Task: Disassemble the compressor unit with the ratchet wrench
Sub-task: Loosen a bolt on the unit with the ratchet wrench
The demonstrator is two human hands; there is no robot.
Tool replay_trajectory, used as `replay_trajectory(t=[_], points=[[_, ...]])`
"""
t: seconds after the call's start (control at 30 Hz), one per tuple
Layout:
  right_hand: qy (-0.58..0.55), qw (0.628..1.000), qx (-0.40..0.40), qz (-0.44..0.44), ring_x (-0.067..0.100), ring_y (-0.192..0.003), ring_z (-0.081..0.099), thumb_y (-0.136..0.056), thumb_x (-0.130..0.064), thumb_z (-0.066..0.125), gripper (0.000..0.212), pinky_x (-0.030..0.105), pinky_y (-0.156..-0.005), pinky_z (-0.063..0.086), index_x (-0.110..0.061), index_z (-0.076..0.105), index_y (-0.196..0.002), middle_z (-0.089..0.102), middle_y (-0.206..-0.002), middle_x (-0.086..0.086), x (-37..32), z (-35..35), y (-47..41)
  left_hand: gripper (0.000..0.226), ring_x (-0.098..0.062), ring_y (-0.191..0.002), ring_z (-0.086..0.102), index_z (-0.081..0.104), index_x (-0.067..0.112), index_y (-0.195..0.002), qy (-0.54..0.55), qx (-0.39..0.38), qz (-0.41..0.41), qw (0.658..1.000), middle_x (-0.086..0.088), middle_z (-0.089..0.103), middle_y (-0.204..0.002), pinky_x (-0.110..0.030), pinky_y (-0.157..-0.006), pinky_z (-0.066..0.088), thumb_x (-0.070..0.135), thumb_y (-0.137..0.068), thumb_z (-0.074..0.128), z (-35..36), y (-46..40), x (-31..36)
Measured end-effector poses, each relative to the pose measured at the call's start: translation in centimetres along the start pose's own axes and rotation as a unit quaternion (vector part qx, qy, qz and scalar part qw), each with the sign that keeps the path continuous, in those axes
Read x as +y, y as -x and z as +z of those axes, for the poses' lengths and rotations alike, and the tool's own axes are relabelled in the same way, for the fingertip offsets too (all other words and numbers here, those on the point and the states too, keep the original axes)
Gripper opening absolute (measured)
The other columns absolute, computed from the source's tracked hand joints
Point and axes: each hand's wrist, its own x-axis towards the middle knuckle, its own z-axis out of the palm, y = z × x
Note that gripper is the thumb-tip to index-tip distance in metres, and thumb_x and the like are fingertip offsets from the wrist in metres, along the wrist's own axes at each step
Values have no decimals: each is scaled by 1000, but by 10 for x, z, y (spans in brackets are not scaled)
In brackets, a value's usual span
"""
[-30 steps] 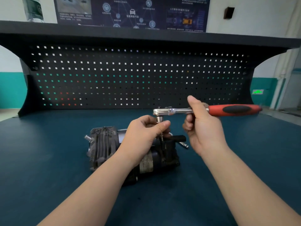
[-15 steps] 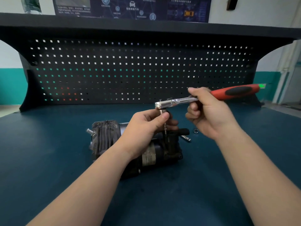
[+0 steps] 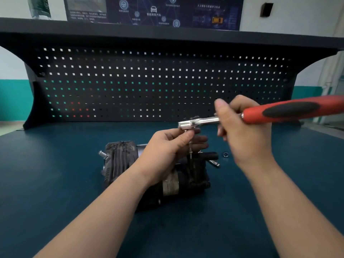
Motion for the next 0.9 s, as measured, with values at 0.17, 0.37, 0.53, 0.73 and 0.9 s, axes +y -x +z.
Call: replay_trajectory(t=[0.17,0.37,0.53,0.73,0.9], points=[[-341,888,57,302,6,-32,33,-93,-12,57,39,19,-42,26,-22,42,-58,41,-40,-5,28,3,-6,21,-25,-80,71,70,6,-82,22,23,13,999,-13,72,-82,-31,-78,57,23,-70,67,1,-4,-2],[119,977,64,-163,5,-44,30,-83,-15,69,45,15,-49,28,-26,39,-51,28,-48,-13,6,16,15,18,-5,-65,63,73,11,-74,-127,60,12,990,-3,71,-72,-15,-64,49,20,-86,64,4,-6,-1],[174,936,-21,-305,11,-51,28,-87,-12,67,45,15,-54,22,-19,34,-58,26,-53,-2,-6,25,21,68,-3,-64,63,71,9,-72,-134,67,27,988,6,68,-62,-11,-56,44,71,-68,43,7,2,4],[-200,961,27,191,6,-37,41,-91,-23,63,35,19,-42,30,-18,56,-56,47,-44,-5,11,-2,-6,30,-29,-95,68,62,1,-107,32,-49,3,998,-16,71,-101,-36,-91,52,18,-83,54,2,1,3],[-272,919,91,271,6,-38,38,-93,-17,59,34,22,-46,30,-17,50,-60,47,-45,-6,20,9,0,24,-26,-84,71,62,0,-91,11,12,14,1000,-13,73,-87,-29,-75,55,21,-80,57,2,-1,-3]])
